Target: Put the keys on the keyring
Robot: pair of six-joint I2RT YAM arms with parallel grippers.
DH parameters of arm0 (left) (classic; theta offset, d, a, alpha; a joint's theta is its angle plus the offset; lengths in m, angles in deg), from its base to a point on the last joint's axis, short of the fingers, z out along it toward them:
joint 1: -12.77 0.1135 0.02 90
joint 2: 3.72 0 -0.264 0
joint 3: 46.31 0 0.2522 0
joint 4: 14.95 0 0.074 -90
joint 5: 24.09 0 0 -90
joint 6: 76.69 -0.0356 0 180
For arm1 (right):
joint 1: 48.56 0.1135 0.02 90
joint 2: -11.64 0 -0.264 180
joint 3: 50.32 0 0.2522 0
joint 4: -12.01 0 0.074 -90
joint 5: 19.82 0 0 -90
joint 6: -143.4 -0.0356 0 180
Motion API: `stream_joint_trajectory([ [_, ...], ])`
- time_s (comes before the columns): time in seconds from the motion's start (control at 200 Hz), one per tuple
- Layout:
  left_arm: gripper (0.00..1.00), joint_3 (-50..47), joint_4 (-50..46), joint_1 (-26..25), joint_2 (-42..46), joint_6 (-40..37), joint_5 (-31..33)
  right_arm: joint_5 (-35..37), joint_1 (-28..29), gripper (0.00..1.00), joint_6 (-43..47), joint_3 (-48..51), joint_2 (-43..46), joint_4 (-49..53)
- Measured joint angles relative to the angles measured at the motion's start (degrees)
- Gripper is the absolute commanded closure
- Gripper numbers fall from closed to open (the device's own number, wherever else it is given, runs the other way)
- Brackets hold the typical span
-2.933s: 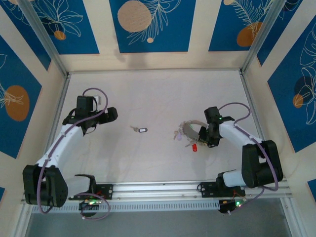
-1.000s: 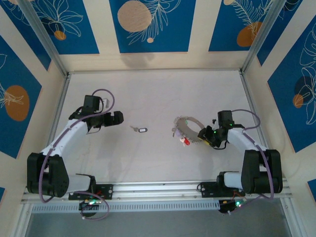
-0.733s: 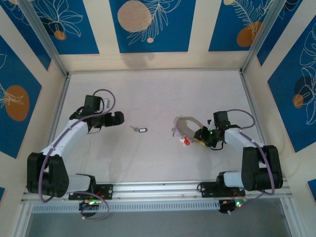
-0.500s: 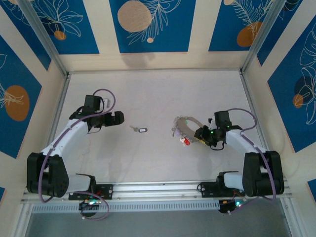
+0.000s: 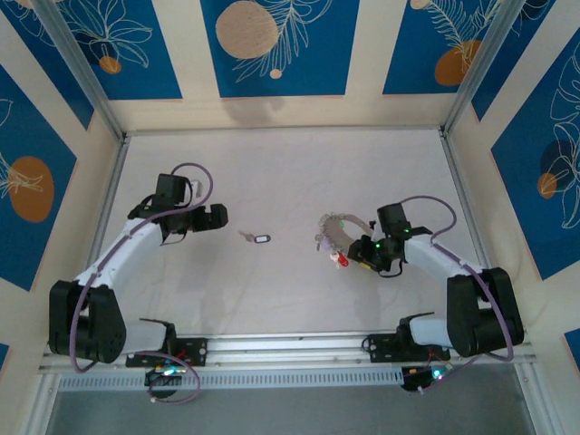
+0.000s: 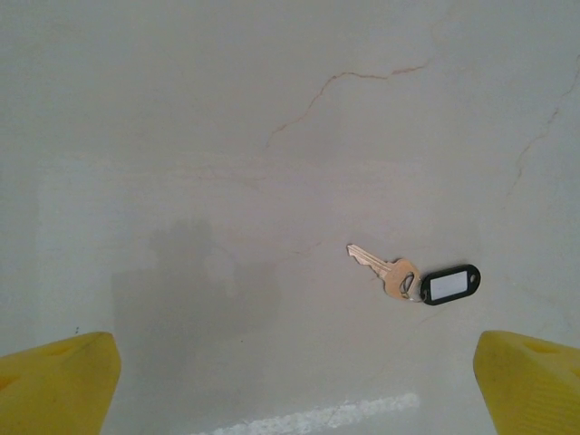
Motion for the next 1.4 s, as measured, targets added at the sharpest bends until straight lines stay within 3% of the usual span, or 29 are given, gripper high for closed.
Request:
stream_joint_trajectory([
  [0.06,0.0,0.0,0.0,0.0,0.0,0.0,0.2,3.5,3.4,0.39,-0.4,-2.6,-1.0,1.7],
  [0.235,0.0,0.0,0.0,-0.1,0.0,0.0,0.6,17.3,12.4,0.43,-0.3,-12.7,-8.6,8.0],
  [0.405,0.0,0.0,-0.2,-0.4,0.0,0.0,1.0,25.9,13.6,0.54,-0.6,-17.8,-16.4,14.7],
  [0.525,0.0,0.0,-0.2,-0.5,0.0,0.0,1.2,29.5,13.6,0.56,-1.2,-19.4,-19.8,18.8],
  [0.88,0.0,0.0,-0.5,-0.7,0.0,0.0,1.4,33.9,7.5,0.55,-2.2,-17.7,-17.0,23.9],
  [1.025,0.0,0.0,-0.5,-0.7,0.0,0.0,1.4,33.9,7.6,0.55,-1.6,-17.2,-13.3,24.5],
  [1.285,0.0,0.0,-0.5,-1.0,0.0,0.0,1.4,29.6,9.4,0.74,0.8,-17.1,-11.4,22.7],
  [1.4,0.0,0.0,-0.5,-1.0,0.0,0.0,1.4,27.0,9.8,0.72,1.5,-16.3,-11.5,21.1],
])
